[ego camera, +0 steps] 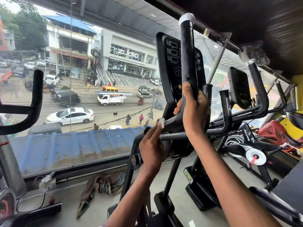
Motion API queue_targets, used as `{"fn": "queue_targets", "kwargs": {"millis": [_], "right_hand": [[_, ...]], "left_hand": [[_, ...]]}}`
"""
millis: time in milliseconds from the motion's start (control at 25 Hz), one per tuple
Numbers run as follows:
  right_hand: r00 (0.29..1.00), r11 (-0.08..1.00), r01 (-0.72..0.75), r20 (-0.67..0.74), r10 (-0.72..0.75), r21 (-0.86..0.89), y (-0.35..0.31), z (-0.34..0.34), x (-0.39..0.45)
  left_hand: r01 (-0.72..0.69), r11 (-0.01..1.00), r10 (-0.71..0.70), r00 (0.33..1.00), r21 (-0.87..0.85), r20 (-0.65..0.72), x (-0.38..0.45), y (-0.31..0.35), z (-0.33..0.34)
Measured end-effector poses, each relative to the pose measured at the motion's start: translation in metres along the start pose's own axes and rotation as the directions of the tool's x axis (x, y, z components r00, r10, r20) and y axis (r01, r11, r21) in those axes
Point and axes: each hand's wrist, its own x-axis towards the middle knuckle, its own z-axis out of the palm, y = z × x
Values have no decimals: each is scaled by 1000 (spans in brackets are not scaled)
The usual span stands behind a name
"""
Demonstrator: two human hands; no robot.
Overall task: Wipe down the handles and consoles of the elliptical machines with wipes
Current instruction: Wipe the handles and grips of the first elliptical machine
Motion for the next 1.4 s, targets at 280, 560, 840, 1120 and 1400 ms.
{"fn": "queue_targets", "kwargs": {"millis": [280, 560, 840, 1120, 1400], "right_hand": [[997, 998, 54, -46, -56, -38, 5, 3, 0], [994, 994, 90, -52, -93, -57, 8, 2, 1], [992, 994, 97, -78, -101, -51, 7, 4, 1], [993, 995, 88, -76, -91, -50, 12, 4, 3], [994, 996, 77, -70, -79, -40, 12, 2, 4]], "left_hand": [[677, 733, -679, 721, 67, 141, -7, -77, 23], [854, -250, -882, -6, -456, 472, 25, -80, 32], [884, -289, -866, -77, -369, 494, 42, -64, 24], [777, -420, -819, -103, -468, 565, 42, -42, 33], [714, -487, -800, -134, -502, 585, 49, -26, 31]]}}
